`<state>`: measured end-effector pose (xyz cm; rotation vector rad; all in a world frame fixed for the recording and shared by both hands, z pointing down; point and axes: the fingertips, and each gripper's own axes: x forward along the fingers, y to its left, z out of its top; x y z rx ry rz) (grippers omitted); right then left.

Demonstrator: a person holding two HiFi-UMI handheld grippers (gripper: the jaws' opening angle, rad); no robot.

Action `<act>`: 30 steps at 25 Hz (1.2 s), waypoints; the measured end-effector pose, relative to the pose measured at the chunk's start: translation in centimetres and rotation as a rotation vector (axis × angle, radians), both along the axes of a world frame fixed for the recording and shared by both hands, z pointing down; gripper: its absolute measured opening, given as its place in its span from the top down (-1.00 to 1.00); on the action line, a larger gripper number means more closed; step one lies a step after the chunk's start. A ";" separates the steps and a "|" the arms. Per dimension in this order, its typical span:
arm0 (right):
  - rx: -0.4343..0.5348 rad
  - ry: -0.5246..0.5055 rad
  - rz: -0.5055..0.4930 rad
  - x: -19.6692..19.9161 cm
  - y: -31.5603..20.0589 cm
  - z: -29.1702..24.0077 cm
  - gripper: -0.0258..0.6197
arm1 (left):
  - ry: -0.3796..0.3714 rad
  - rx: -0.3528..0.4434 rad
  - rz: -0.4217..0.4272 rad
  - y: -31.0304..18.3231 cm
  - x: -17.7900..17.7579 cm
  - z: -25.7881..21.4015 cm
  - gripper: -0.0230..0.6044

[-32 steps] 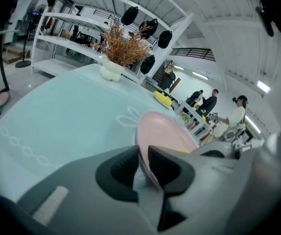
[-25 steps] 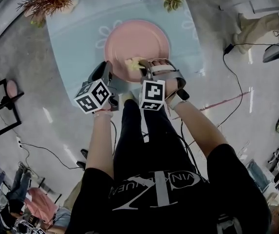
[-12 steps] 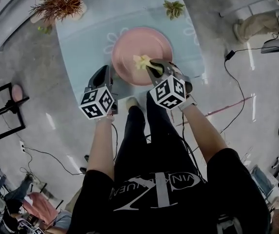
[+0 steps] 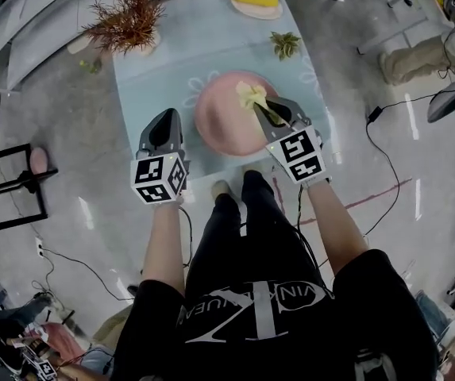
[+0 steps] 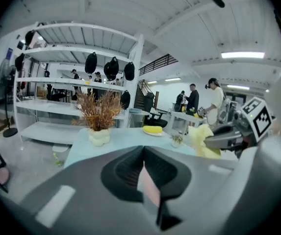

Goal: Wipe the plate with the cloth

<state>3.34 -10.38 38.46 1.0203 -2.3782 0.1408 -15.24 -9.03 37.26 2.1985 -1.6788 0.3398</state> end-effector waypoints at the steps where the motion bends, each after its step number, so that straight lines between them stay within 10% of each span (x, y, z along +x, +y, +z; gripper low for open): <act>1: 0.006 -0.020 0.010 0.2 -0.2 -0.8 0.80 | -0.007 0.013 -0.003 -0.1 -0.2 -0.7 0.93; 30: 0.173 -0.320 0.072 3.0 -1.6 -16.7 0.80 | -0.063 0.304 -0.124 1.8 -3.4 -16.1 0.93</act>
